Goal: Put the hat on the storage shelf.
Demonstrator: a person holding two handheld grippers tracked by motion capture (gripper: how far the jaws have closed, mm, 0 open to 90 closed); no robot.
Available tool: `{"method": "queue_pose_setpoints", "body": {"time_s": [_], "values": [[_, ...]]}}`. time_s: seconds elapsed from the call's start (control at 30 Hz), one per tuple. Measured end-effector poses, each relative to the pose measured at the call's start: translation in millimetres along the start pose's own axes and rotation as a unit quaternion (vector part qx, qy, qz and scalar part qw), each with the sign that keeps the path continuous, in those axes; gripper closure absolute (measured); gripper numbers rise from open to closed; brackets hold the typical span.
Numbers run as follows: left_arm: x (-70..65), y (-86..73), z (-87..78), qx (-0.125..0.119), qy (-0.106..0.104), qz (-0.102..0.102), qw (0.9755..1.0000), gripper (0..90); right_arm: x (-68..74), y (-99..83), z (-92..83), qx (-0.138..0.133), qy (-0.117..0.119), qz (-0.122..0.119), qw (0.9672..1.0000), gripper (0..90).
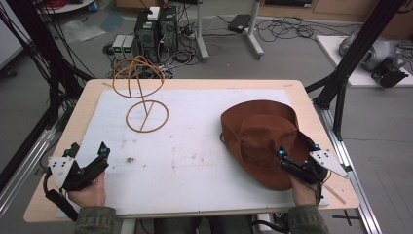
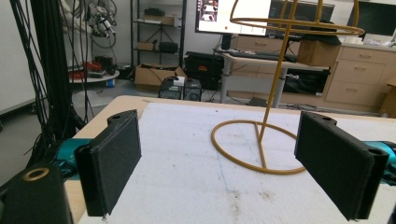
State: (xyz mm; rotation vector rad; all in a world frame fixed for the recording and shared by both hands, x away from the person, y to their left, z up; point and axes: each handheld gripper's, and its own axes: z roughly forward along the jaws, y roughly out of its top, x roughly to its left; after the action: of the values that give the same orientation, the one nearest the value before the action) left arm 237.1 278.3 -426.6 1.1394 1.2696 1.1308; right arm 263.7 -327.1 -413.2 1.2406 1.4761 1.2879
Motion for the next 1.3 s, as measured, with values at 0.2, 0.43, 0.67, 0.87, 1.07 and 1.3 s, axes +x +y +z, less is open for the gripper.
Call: {"method": "queue_pose_setpoints", "body": {"time_s": [0.2, 0.43, 0.67, 0.87, 1.07, 1.3], "values": [[0.4, 0.1, 0.1, -0.001, 0.001, -0.004, 1.0000, 14.9, 0.7, 0.6, -0.9, -0.002, 0.001, 0.000, 1.0000, 5.1], [0.6, 0.0, 0.2, -0.002, 0.002, -0.003, 1.0000, 14.9, -0.5, 0.5, -1.1, -0.003, 0.000, -0.002, 1.0000, 5.0], [0.2, -0.3, 0.9, -0.001, 0.001, -0.003, 1.0000, 14.9, -1.2, 1.7, -3.2, -0.010, -0.002, -0.001, 0.9999, 5.0], [-0.5, -0.4, 1.1, -0.001, -0.001, -0.004, 1.0000, 14.9, -2.1, 4.9, -6.3, -0.017, -0.004, -0.003, 0.9998, 5.0], [-0.2, -0.3, 0.7, -0.001, -0.001, -0.004, 1.0000, 14.9, -0.1, 11.3, -8.5, -0.018, 0.002, -0.012, 0.9998, 5.0], [-0.6, -0.7, 1.0, 0.002, -0.002, -0.003, 1.0000, 14.9, 12.1, 16.3, 4.1, 0.033, 0.039, -0.035, 0.9981, 5.1]]}}
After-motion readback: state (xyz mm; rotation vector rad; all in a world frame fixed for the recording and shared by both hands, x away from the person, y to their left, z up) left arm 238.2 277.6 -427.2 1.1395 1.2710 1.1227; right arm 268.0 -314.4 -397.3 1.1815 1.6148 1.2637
